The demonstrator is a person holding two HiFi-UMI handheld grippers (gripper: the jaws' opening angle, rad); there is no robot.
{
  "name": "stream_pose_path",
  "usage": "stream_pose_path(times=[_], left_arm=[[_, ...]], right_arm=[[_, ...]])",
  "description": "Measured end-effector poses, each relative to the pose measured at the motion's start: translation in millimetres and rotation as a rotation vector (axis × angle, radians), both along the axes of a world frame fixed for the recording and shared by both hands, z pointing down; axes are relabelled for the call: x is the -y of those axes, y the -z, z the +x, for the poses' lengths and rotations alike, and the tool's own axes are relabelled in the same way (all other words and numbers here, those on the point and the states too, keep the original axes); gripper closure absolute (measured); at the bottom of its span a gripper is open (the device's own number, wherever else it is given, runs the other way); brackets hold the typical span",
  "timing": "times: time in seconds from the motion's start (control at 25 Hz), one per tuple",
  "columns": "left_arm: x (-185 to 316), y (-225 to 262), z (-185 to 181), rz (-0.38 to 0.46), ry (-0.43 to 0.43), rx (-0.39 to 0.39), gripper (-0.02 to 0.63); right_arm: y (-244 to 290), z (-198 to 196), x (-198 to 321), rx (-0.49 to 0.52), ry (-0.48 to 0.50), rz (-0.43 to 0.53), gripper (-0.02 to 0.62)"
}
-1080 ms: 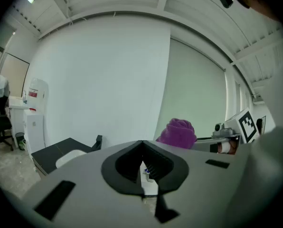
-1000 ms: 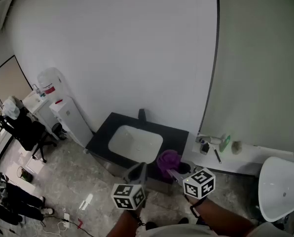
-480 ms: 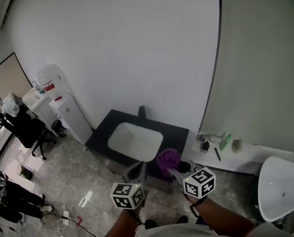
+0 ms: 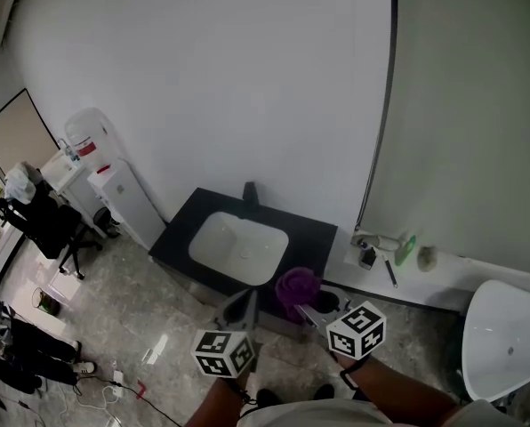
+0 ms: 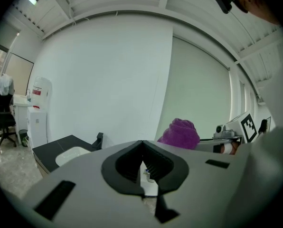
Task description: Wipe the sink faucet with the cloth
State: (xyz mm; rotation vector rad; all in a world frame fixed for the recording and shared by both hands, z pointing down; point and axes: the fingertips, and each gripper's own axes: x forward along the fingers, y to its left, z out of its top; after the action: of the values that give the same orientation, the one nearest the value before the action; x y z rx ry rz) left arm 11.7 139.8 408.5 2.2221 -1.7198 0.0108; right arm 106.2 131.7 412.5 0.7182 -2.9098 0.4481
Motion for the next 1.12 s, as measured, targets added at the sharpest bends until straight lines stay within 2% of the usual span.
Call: stream_pose_path(times=[0.24, 0.4, 0.68, 0.84, 0.96, 1.12], left_arm=[[23, -5, 13, -0.010, 0.012, -0.002, 0.600], [62, -13, 1, -0.009, 0.004, -0.011, 0.599], [183, -38, -47, -0.021, -0.055, -0.084, 0.600], [257, -30, -68, -0.024, -0.135, -0.075, 0.600], [296, -35, -78, -0.040, -0.167, -0.078, 0.600], [330, -60, -92, -0.090, -0.170, -0.097, 0.600]], right_arm=[[-10, 6, 22, 0.000, 0.032, -0.027, 0.506], [-20, -10, 57, -0.015, 0.027, -0.032, 0.506], [-38, -60, 156, -0.076, 0.014, -0.044, 0.506], [-38, -85, 225, -0.097, -0.048, -0.062, 0.506], [-50, -100, 260, -0.130, -0.067, -0.080, 0.506], [-80, -119, 297, -0.161, -0.040, -0.136, 0.506]])
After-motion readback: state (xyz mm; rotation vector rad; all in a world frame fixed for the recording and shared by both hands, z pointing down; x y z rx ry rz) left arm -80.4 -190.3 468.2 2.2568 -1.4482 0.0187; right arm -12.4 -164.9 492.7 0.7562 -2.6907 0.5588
